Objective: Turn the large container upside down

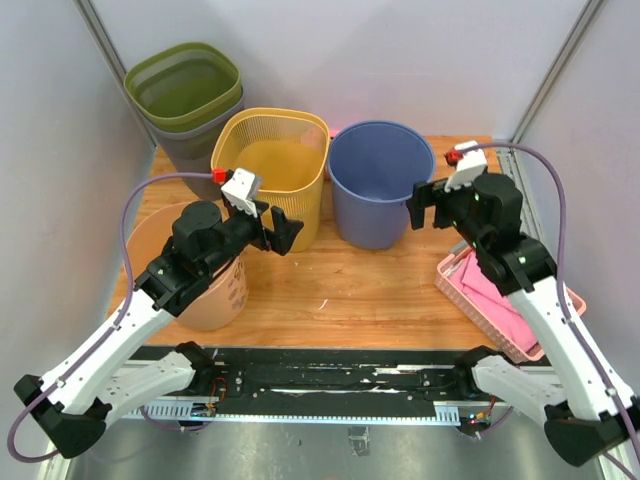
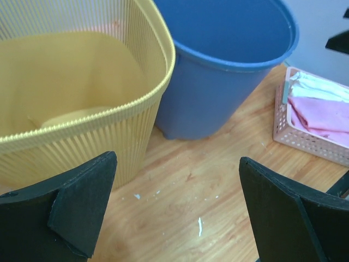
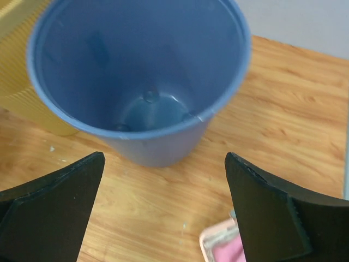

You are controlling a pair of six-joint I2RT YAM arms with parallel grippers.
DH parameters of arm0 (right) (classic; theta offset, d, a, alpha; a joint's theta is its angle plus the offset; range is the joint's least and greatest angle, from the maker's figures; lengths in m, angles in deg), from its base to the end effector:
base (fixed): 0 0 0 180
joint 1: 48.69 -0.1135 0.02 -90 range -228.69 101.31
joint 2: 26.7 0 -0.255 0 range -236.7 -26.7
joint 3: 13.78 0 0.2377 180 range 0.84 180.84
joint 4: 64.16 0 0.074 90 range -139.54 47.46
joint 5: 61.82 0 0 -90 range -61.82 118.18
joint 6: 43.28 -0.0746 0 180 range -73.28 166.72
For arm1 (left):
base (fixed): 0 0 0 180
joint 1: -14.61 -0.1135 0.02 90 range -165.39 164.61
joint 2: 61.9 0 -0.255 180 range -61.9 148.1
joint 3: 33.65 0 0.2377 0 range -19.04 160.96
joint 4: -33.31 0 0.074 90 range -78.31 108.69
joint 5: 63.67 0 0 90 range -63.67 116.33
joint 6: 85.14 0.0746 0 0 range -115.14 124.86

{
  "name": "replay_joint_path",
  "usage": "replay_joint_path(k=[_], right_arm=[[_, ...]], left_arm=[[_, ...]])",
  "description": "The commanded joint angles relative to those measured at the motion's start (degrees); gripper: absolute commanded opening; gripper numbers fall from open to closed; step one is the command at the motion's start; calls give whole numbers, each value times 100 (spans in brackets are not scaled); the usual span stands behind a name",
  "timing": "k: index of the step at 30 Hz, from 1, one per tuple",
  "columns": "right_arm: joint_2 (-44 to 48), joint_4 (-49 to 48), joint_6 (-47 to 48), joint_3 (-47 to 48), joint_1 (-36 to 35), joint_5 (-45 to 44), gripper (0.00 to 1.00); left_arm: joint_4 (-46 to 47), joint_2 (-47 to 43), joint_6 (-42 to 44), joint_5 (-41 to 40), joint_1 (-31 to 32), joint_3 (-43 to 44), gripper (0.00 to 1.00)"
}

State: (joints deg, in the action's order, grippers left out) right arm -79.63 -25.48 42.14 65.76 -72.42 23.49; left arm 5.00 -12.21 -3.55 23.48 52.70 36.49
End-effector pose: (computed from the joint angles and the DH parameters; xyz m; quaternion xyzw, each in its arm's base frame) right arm 0.2074 0.0845 0.3924 -0.1039 0.7703 0.1228 0.6170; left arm 0.1793 -0.1358 0.3707 0.1772 0.7327 -0.2420 0.6108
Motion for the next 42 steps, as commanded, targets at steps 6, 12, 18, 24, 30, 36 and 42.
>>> replay_joint_path(k=[6,12,18,24,30,36,42], right_arm=[[-1612,576,664,1522,-673,1210,94],[-2472,1400,1049,2259,-884,1360,95],[-3119,1543,1407,2736,-1091,1366,94],[-3619,1852,1570,3173,-1148,1434,48],[-3672,2175,1480,3399,-1205,1464,1],[-3172,2124,1192,3441,-1103,1006,1],[-2496,1769,215,3325,-58,2414,0]], left_arm=[[-1041,-78,-420,-1432,42,589,99],[-1494,172,-566,-1463,-450,1139,99],[-1285,216,-704,-610,-1002,1020,99],[-1075,298,-793,-239,-1005,871,99],[-1183,407,-905,21,-1005,904,99],[-1075,483,-890,279,-1005,1048,99],[-915,719,-967,736,-1005,1464,99]])
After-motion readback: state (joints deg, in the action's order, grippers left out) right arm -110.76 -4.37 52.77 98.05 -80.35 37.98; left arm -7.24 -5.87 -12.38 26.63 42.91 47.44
